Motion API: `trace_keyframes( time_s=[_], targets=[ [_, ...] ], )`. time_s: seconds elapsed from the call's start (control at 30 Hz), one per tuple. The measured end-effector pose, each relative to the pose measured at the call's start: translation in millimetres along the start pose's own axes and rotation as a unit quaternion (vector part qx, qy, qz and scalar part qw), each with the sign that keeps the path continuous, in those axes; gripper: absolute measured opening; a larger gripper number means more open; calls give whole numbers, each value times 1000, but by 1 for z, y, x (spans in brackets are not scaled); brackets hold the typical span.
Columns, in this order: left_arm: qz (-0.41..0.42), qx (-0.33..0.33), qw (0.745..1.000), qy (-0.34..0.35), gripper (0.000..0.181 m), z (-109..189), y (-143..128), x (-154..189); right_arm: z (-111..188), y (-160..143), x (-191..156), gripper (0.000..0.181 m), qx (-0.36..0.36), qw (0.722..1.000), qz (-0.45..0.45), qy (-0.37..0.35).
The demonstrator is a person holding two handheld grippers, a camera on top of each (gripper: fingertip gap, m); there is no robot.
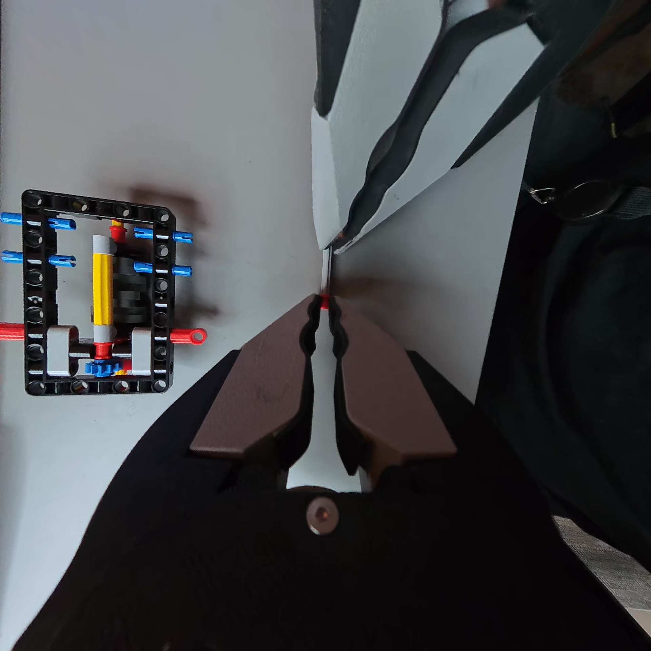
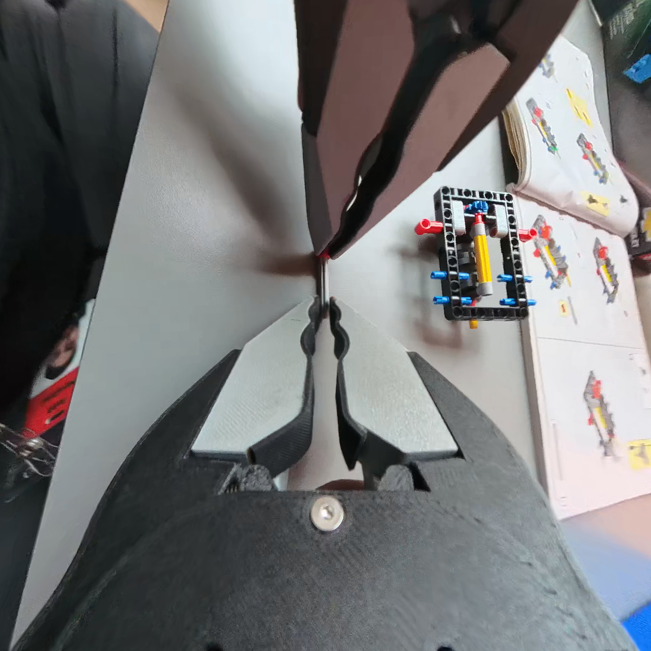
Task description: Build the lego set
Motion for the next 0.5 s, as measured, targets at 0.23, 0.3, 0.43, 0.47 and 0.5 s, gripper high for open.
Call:
trace_keyframes(
  time_s=[0.23,0.3,0.43,0.47,0.5],
  targets=[
    [-1,8,1000,-3,3,0,-1,0,14,-10,8,13,19,995,-88,45],
    [-3,10,1000,-6,3,0,-1,-1,13,-14,9,8,18,992,-110,66],
    [-9,9,1000,-7,3,0,-1,-1,7,-15,7,2,9,989,-119,92],
    [-11,9,1000,-8,3,0,-1,-1,6,-15,8,1,9,989,-120,91],
    [-12,9,1000,-10,3,0,-1,-1,5,-15,9,0,9,988,-121,91]
  ],
)
Point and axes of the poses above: each gripper's, where its closed fingertips meet, z back along the fingers, y out of its top, x = y × z across the jaws, the point moved 7 cm from there along z, back along the fingers, and after that the axes turned 10 degrees about -y, right-handed, at the moved point
